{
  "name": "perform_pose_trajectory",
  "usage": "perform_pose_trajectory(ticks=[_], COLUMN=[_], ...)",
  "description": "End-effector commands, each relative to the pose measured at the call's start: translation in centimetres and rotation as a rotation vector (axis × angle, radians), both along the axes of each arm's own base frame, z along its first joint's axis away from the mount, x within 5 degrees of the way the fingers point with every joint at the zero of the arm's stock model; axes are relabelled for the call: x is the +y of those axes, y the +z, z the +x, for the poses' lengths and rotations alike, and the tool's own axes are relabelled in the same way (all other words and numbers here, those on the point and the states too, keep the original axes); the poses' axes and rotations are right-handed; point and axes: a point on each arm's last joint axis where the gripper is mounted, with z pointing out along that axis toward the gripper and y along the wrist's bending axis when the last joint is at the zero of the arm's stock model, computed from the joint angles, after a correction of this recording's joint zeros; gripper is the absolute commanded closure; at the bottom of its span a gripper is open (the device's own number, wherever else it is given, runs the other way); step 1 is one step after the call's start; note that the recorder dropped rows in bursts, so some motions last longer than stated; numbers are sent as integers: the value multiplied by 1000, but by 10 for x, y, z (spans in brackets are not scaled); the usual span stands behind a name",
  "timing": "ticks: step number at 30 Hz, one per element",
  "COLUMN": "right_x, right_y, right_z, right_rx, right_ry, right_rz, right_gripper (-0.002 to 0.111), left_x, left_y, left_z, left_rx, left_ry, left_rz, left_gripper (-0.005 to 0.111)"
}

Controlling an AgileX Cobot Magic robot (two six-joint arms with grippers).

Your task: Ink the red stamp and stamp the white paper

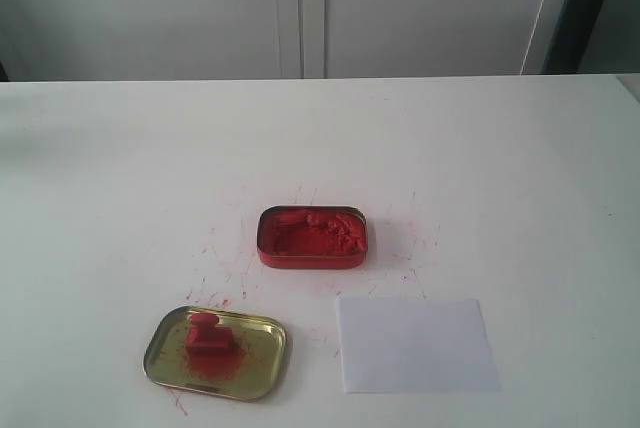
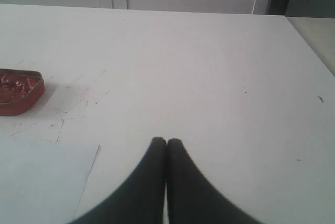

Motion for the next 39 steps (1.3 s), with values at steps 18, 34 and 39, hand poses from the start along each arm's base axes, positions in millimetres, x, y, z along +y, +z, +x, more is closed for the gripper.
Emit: perform_pose_trajectory(ticks=[18, 34, 39], right_x=[0, 0, 0], right_y=[0, 0, 0], right_z=[0, 0, 0], right_rx=[-14, -14, -14], right_ry=[0, 0, 0], right_rz=[-1, -1, -1], right_gripper=[108, 108, 108], left_x=[2, 3, 3], left_y=[19, 36, 36], left_z=[7, 10, 10], left_rx=[-247, -438, -438], left_ry=[22, 38, 38], left_rz=[-11, -17, -17], left_gripper=[107, 107, 107])
